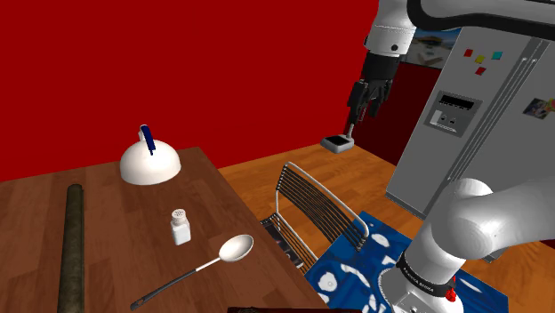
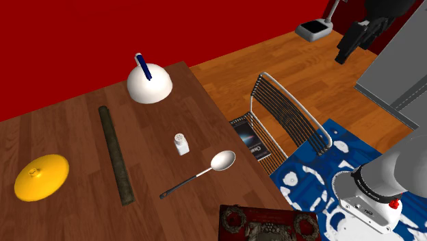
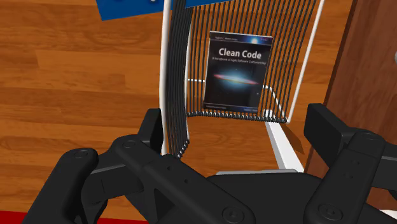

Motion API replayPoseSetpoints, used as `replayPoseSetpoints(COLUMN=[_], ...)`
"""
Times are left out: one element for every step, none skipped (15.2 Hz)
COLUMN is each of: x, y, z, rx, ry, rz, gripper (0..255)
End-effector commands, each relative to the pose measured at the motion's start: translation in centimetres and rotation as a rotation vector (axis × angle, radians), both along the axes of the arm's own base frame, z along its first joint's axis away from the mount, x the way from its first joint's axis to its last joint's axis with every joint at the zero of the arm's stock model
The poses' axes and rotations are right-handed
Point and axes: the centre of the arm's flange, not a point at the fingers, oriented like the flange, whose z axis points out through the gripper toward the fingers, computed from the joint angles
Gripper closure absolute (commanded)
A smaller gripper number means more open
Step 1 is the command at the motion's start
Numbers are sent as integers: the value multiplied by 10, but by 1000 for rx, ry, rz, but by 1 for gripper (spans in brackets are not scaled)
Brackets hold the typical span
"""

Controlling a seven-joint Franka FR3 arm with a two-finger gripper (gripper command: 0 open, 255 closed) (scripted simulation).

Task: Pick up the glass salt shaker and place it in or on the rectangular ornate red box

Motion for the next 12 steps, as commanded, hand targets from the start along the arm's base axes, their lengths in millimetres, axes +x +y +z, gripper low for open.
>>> replayPoseSetpoints(x=[0, 5, 11, 16, 21, 26, 32, 37, 42, 48, 53, 59], y=[0, 10, 21, 31, 42, 52, 62, 73, 83, 94, 104, 114], z=[0, -6, -12, -17, -23, -29, -35, -40, -46, -52, -57, -63], rx=[0, 2, 3, 5, 6, 8, 9, 11, 12, 14, 15, 17], ry=[0, 0, 0, 0, 0, 0, 1, 1, 1, 1, 1, 1], rz=[0, -1, -3, -4, -5, -6, -8, -9, -10, -12, -13, -14], gripper=[0, 0, 0, 0, 0, 0, 0, 0, 0, 0, 0, 0])
